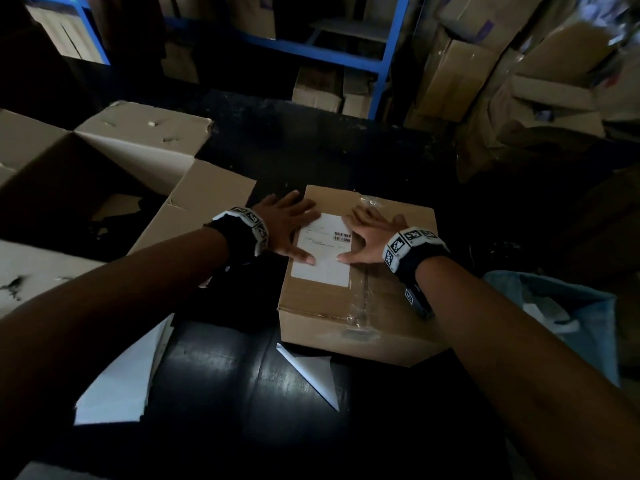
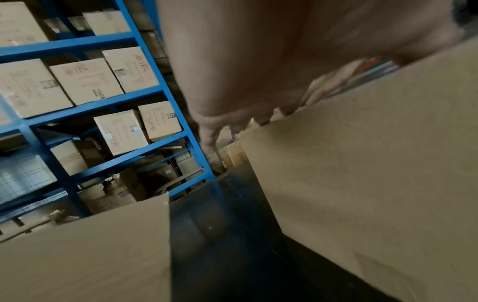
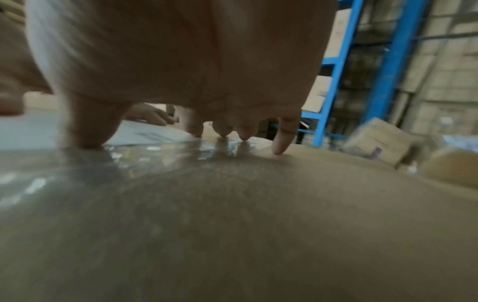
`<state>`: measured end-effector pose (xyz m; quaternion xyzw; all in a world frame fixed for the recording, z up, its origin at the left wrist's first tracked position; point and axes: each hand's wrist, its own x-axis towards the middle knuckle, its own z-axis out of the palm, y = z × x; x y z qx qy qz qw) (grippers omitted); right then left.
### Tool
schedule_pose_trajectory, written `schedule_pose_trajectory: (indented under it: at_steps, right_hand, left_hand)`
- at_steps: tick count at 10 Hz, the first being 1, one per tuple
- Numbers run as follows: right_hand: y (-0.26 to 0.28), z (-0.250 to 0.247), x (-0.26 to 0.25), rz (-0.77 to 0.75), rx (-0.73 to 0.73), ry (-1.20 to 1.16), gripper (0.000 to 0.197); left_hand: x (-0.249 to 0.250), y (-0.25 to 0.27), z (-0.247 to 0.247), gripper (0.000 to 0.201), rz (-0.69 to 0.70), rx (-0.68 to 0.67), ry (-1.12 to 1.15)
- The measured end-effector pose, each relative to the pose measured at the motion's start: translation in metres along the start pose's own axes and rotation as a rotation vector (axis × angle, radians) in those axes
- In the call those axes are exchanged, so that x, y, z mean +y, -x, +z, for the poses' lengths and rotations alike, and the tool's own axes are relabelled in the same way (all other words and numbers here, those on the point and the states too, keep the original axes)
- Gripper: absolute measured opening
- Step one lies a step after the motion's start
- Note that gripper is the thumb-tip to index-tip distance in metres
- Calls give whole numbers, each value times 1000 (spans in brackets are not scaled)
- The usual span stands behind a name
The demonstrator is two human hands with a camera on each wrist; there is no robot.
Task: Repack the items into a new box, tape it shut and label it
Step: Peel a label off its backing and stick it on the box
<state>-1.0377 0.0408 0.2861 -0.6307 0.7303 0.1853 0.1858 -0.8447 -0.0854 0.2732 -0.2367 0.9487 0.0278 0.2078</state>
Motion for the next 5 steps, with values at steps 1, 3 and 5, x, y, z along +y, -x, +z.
schedule_pose_trajectory:
  at_steps: [1, 3, 5]
  right_hand:
    - [-6, 2, 4, 25, -45, -18, 111]
    - [-7, 5, 7, 49, -36, -25, 118]
    - [17, -5, 1, 62, 103, -163, 102]
  left_hand:
    - [-1, -3, -5, 125, -36, -27, -19]
    - [0, -2, -4, 136, -101, -37, 45]
    - [1, 19, 6, 109, -188, 104, 244]
